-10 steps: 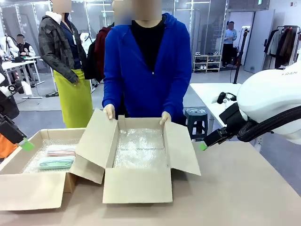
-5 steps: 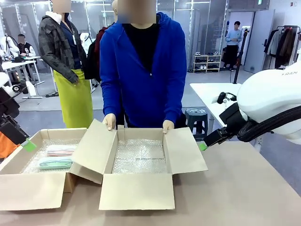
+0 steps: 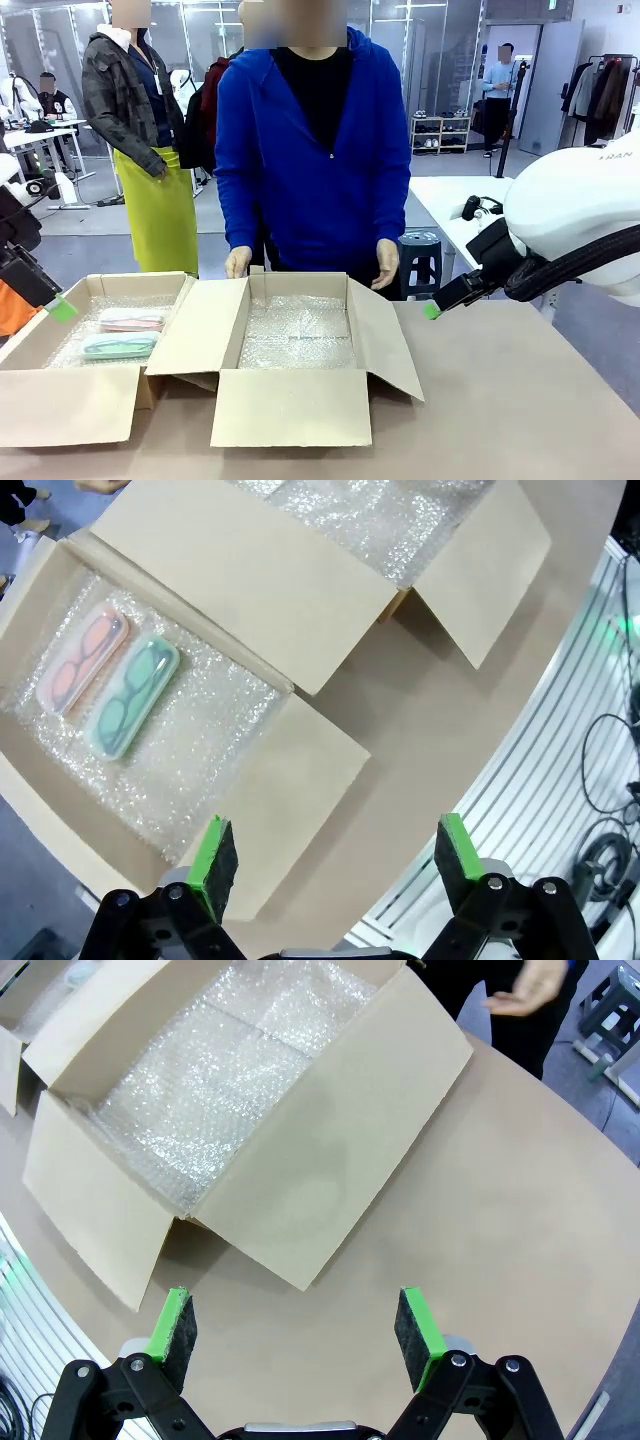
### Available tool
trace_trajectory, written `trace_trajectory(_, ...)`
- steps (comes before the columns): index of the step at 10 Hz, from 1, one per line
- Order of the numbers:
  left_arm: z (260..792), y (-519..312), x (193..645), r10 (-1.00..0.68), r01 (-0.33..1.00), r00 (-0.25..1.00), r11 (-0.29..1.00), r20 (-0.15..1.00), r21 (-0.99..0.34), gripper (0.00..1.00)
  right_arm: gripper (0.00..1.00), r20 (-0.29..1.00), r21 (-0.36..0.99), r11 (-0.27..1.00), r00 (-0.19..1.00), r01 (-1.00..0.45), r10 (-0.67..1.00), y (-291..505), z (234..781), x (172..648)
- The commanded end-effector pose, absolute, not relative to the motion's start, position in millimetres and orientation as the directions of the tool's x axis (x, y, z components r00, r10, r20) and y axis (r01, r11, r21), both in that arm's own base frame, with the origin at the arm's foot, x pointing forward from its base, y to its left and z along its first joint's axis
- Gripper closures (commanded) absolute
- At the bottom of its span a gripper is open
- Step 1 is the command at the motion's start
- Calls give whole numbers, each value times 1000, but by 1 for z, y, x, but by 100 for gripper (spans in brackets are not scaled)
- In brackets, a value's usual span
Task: Pack the glasses set securely to prepare it for shipping.
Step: Position the Package Box on the left side of the table.
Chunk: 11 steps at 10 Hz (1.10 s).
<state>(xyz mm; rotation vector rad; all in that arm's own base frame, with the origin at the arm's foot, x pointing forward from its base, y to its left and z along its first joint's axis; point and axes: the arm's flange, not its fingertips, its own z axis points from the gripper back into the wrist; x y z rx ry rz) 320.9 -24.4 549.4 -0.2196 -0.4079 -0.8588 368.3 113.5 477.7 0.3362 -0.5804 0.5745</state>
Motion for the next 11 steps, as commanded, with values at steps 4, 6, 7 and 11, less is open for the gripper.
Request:
trace_trajectory(4,553,-25,319,-681,755,597,655,424,-11,0,0,609,132,785,675,-605,418,114,478,369)
trace_trajectory(6,553,-25,319,-681,755,597,655,424,-11,0,0,609,132,785,675,-605,418,114,478,369)
trace_trajectory(7,553,-25,319,-681,755,597,655,424,-11,0,0,609,132,785,675,-605,418,114,478,369)
trace_trajectory(11,553,-25,319,-681,755,597,655,424,-11,0,0,609,132,785,675,-605,418,114,478,369)
